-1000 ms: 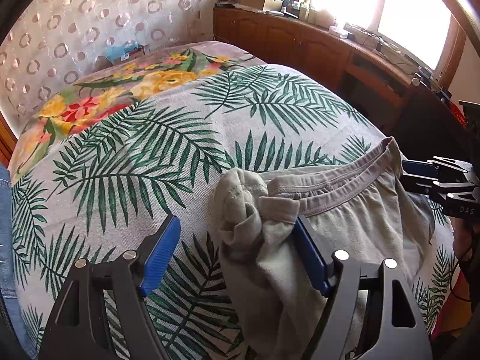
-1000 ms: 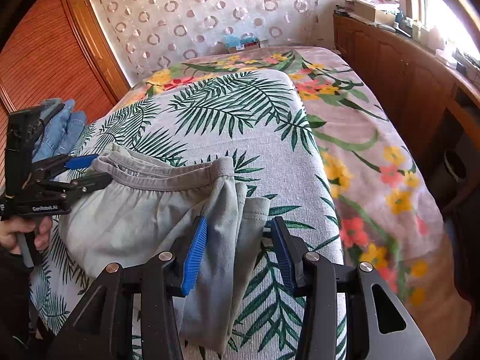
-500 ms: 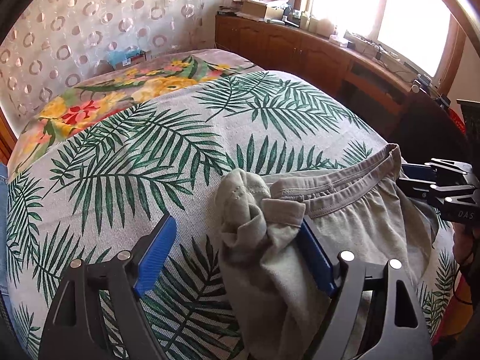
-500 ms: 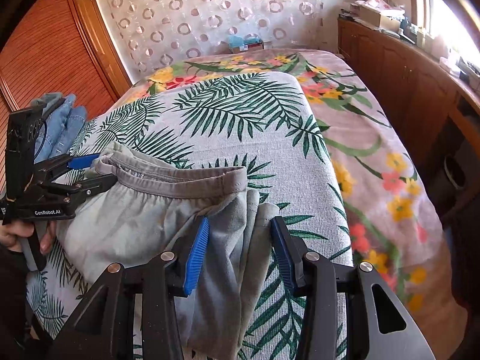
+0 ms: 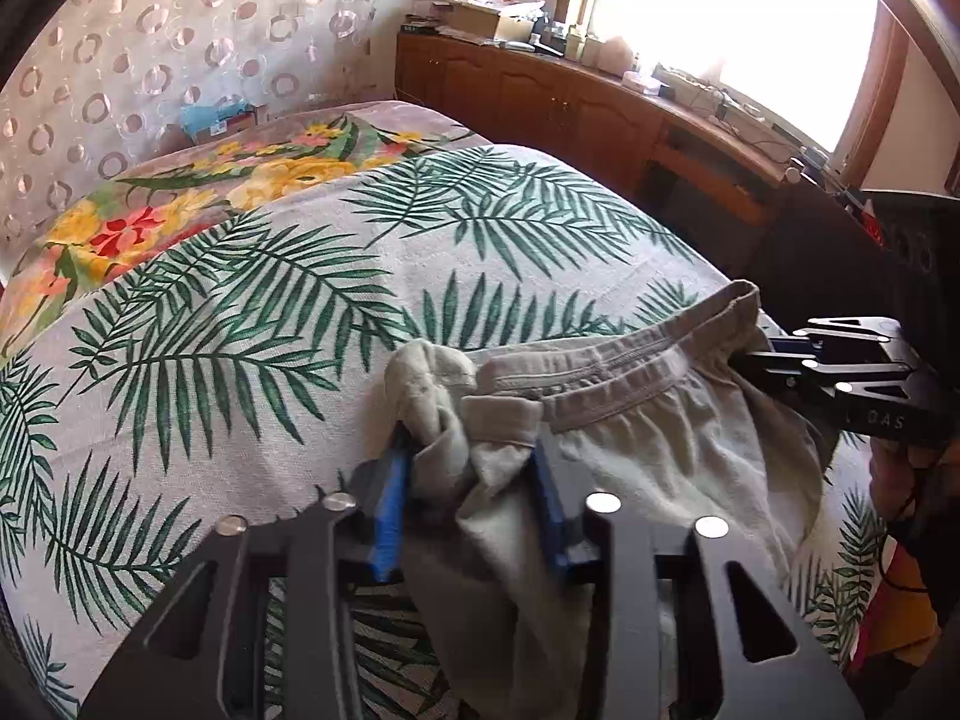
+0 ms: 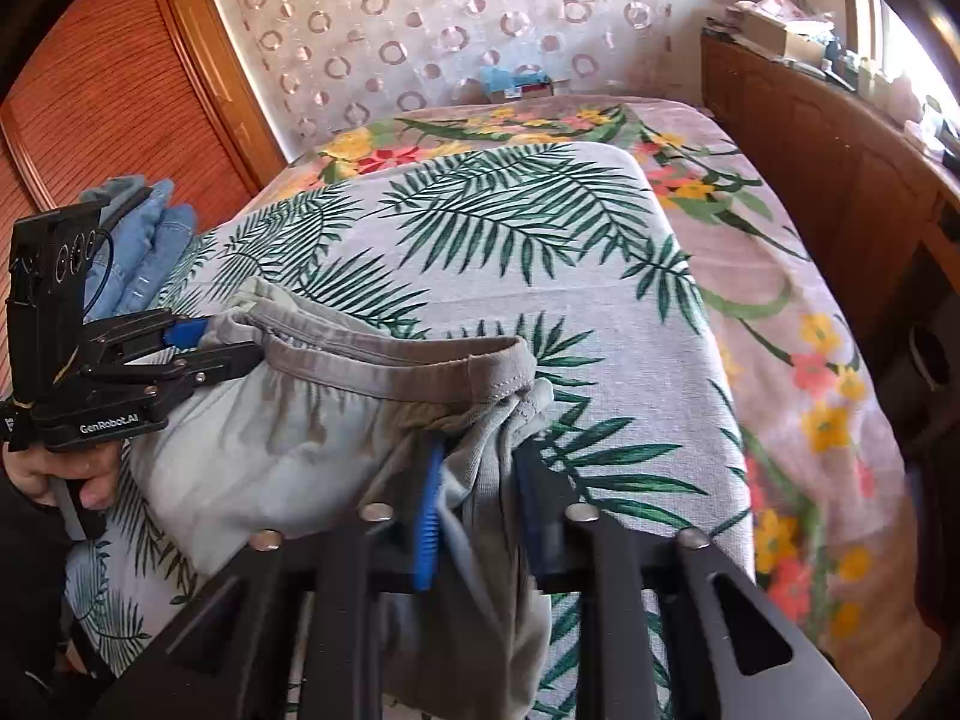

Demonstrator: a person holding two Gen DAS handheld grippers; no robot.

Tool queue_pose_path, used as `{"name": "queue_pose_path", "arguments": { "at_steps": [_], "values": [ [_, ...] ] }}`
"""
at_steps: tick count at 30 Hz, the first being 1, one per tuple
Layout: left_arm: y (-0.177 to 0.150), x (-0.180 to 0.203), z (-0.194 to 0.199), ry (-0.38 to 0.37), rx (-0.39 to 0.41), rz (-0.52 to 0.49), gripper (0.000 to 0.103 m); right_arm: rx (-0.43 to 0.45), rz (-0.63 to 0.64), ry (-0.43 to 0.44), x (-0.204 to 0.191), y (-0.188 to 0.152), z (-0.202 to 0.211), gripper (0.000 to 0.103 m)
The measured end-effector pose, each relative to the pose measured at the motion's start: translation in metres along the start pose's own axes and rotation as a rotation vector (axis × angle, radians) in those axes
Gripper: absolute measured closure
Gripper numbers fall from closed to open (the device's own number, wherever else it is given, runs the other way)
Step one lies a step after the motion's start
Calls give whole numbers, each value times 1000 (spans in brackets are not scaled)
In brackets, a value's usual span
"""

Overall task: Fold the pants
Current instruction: 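Lift the folded grey pants off the bed with both grippers, then carry the held grey pants with both grippers toward the blue jeans stack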

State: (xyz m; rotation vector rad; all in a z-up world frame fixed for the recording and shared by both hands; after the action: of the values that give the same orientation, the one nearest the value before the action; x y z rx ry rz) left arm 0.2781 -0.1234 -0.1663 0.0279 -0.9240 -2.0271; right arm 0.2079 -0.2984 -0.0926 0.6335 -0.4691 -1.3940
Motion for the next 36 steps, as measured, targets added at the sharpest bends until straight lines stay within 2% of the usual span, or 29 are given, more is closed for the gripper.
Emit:
{"name": "queue_pose_path", "arguments": {
  "at_steps": [2, 4, 11, 23, 29, 36],
  "values": [
    [0, 2, 3, -9, 0, 1, 82, 7, -9, 16, -2, 1, 1, 89],
    [1, 6, 8, -6, 12, -8, 85, 25, -11, 25, -4, 1, 5, 91],
    [3, 21, 48, 0, 94, -27, 87, 117, 11, 40, -19, 5, 36, 93],
    [6, 15, 133, 130, 220, -47, 88, 243, 111, 91, -72, 33, 70, 93],
    [2, -8, 175, 218, 258, -37, 88, 293, 186, 126, -114, 53, 73, 93],
    [-2, -36, 212, 274, 309, -12, 88, 346, 283, 150, -164, 82, 66, 93]
  ]
}}
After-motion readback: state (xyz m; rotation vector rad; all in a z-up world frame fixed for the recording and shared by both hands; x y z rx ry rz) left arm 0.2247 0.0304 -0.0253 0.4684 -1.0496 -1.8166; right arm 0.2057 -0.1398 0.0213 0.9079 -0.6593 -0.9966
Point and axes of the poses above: each gripper's, at about its wrist camera, not at the fingertips, and z roughly against the way its jaws point, x to its right, y to its top, the point moved 5 cm from there along -z, roughly the way its jaws point, and after that the axes turned 12 degrees about -y, right-handed, at the moved point
